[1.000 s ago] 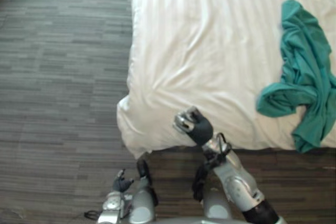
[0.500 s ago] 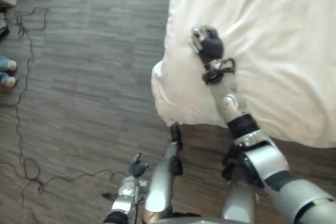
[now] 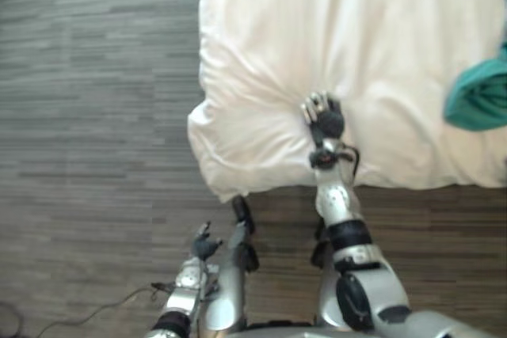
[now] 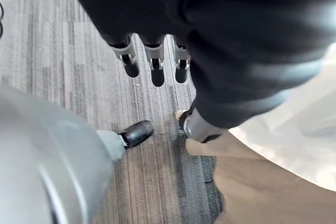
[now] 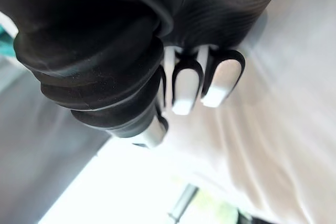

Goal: Tidy the bed and pick cloth on bed and put in laundry

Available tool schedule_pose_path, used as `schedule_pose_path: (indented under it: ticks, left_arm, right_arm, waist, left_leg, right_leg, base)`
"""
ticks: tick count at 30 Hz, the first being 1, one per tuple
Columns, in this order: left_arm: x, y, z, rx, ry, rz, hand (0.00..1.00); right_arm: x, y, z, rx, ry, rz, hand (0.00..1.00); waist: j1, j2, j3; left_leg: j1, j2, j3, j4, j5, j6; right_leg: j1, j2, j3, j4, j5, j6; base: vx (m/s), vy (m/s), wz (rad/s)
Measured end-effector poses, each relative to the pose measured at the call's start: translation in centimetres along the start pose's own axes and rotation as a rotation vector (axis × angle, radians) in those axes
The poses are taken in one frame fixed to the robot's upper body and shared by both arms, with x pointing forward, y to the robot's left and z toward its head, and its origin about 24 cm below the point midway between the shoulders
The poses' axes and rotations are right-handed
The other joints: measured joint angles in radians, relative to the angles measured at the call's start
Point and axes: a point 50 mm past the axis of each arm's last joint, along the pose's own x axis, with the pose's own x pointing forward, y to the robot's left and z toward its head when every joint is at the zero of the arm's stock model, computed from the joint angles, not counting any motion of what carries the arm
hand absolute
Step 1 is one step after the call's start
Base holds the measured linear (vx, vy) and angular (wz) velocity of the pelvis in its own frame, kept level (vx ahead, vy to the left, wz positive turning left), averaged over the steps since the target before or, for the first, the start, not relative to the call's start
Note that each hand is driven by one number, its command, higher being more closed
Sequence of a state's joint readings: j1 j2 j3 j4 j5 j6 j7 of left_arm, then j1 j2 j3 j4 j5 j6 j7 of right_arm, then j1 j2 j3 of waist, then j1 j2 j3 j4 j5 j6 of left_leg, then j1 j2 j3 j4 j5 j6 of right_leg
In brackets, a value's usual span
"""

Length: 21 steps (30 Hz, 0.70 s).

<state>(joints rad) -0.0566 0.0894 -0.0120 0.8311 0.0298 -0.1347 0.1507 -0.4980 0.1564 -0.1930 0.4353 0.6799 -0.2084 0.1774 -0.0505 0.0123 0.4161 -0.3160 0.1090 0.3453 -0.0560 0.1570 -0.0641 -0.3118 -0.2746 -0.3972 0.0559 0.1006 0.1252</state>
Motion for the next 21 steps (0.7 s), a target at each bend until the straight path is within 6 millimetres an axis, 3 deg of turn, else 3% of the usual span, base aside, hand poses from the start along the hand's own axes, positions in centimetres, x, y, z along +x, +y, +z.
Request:
schedule_pose_path:
  ticks: [2, 6, 8, 10, 12, 13, 15, 17, 19, 20, 21]
  left_arm:
    - [0.0, 0.7, -0.7, -0.028, 0.037, 0.025, 0.00]
    - [-0.1, 1.4, -1.6, -0.038, 0.090, 0.042, 0.00]
    - [-0.2, 1.4, -2.0, -0.031, 0.111, 0.034, 0.00]
    - [-0.3, 1.3, -2.4, -0.029, 0.128, 0.025, 0.00]
    - [-0.7, 1.2, -3.1, -0.031, 0.148, 0.022, 0.00]
    - [-0.8, 1.3, -3.4, -0.025, 0.155, 0.024, 0.00]
    - [-1.4, 1.5, -4.4, -0.005, 0.180, 0.027, 0.00]
    - [-2.2, 1.5, -5.6, 0.016, 0.216, 0.018, 0.00]
    - [-2.7, 1.6, -6.4, 0.035, 0.235, 0.005, 0.00]
    - [-2.8, 1.6, -6.7, 0.055, 0.243, -0.008, 0.00]
    - [-2.8, 1.6, -6.7, 0.059, 0.246, -0.010, 0.00]
  right_arm:
    - [-1.8, -2.8, -0.2, 0.029, 0.012, -0.111, 1.00]
    - [-3.4, -6.3, 0.3, 0.047, 0.024, -0.253, 1.00]
    - [-4.4, -7.9, 0.7, 0.040, 0.024, -0.314, 1.00]
    - [-7.2, -10.7, 1.4, -0.016, 0.044, -0.450, 1.00]
    - [-12.7, -14.1, 2.3, -0.111, 0.112, -0.620, 1.00]
    - [-13.6, -14.4, 2.7, -0.135, 0.122, -0.632, 1.00]
    - [-15.0, -13.8, 4.8, -0.245, 0.125, -0.560, 1.00]
    - [-13.4, -10.0, 7.2, -0.364, 0.090, -0.292, 1.00]
    - [-11.9, -6.5, 7.4, -0.406, 0.094, -0.053, 1.00]
    - [-10.9, -3.9, 6.9, -0.386, 0.103, 0.124, 1.00]
    - [-10.5, -2.7, 6.4, -0.362, 0.111, 0.201, 1.00]
  waist:
    - [-0.007, -0.053, -0.031]
    - [-0.039, -0.102, -0.061]
    - [-0.052, -0.105, -0.067]
    - [-0.051, -0.103, -0.074]
    - [-0.050, -0.087, -0.084]
    - [-0.052, -0.085, -0.085]
    - [-0.063, -0.077, -0.089]
    - [-0.073, -0.069, -0.102]
    - [-0.070, -0.067, -0.134]
    - [-0.060, -0.064, -0.151]
    - [-0.051, -0.062, -0.156]
  left_leg:
    - [0.025, -0.003, 0.030, -0.001, -0.012, -0.002]
    - [0.071, -0.014, 0.076, -0.017, -0.014, -0.001]
    - [0.094, -0.012, 0.087, -0.028, -0.014, -0.002]
    - [0.119, -0.009, 0.102, -0.035, -0.017, -0.005]
    - [0.135, -0.006, 0.111, -0.036, -0.021, -0.010]
    - [0.142, -0.006, 0.113, -0.036, -0.024, -0.014]
    - [0.171, -0.004, 0.123, -0.037, -0.040, -0.021]
    - [0.212, -0.001, 0.124, -0.037, -0.052, -0.027]
    - [0.214, 0.002, 0.120, -0.038, -0.053, -0.029]
    - [0.214, 0.004, 0.113, -0.038, -0.053, -0.029]
    - [0.215, 0.005, 0.107, -0.038, -0.053, -0.029]
  right_leg:
    - [0.033, 0.010, 0.024, -0.059, 0.035, -0.006]
    - [0.073, 0.019, 0.066, -0.119, 0.068, -0.007]
    - [0.087, 0.026, 0.072, -0.129, 0.069, -0.009]
    - [0.099, 0.031, 0.084, -0.129, 0.067, -0.008]
    - [0.103, 0.034, 0.097, -0.125, 0.062, -0.003]
    - [0.104, 0.034, 0.100, -0.124, 0.061, -0.002]
    - [0.113, 0.034, 0.116, -0.107, 0.044, 0.007]
    - [0.141, 0.033, 0.118, -0.081, 0.017, 0.013]
    - [0.141, 0.033, 0.111, -0.068, 0.003, 0.017]
    - [0.145, 0.033, 0.101, -0.061, -0.003, 0.017]
    - [0.150, 0.033, 0.096, -0.060, -0.004, 0.017]
  base:
    - [0.06, -0.007, -0.32]
    - [0.07, -0.002, -0.32]
    - [0.06, -0.013, -0.24]
    - [0.08, -0.028, -0.27]
    - [0.10, -0.030, -0.22]
    - [0.11, -0.025, -0.29]
    - [0.11, -0.016, -0.26]
    - [0.09, -0.010, -0.06]
    - [0.08, -0.017, 0.11]
    - [0.08, -0.021, 0.20]
    - [0.07, -0.018, 0.22]
